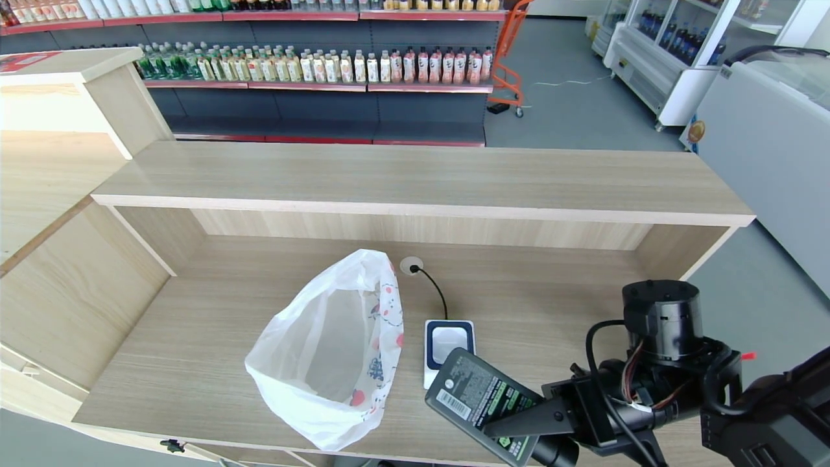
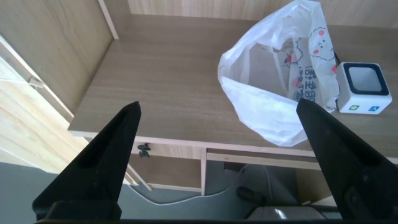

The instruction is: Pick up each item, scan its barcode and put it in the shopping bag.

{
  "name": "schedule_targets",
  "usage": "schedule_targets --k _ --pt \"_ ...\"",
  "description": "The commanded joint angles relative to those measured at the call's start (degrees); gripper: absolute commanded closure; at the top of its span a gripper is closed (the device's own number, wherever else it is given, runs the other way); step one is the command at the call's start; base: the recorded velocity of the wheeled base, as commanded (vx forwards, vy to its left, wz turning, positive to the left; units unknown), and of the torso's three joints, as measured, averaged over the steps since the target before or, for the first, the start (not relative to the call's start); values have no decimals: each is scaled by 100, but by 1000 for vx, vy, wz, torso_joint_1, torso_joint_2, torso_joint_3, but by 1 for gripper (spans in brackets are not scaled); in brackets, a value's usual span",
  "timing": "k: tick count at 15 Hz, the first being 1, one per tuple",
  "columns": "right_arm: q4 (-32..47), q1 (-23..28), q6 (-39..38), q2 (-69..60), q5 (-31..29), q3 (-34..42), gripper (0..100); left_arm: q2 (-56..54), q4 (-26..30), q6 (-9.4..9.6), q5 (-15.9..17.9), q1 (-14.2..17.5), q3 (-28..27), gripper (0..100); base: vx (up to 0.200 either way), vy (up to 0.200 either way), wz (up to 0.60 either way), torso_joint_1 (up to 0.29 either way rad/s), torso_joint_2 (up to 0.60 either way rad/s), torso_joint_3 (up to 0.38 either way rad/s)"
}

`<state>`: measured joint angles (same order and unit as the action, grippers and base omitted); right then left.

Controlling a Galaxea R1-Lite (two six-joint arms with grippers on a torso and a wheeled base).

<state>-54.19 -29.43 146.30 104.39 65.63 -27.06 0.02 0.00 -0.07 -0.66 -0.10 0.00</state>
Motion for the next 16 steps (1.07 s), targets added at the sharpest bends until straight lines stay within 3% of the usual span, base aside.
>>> schedule_targets --k 1,9,11,12,14,16 --pt "-4 -19 4 -59 2 43 100 -2 0 -1 -4 1 0 0 0 0 0 0 0 0" --pt "66 -37 -225 -200 -7 34 100 -2 0 -1 -4 1 0 0 0 0 0 0 0 0" --pt "110 16 -1728 -692 -51 -168 100 -2 0 -1 -4 1 0 0 0 0 0 0 0 0" --pt "163 209 -3222 -1360 -464 -326 100 -2 0 -1 -4 1 0 0 0 0 0 0 0 0" --pt "163 930 -4936 -2458 -1967 -361 100 -2 0 -1 -4 1 0 0 0 0 0 0 0 0" --pt "664 1774 -5964 -3082 -2143 34 100 -2 0 -1 -4 1 0 0 0 0 0 0 0 0"
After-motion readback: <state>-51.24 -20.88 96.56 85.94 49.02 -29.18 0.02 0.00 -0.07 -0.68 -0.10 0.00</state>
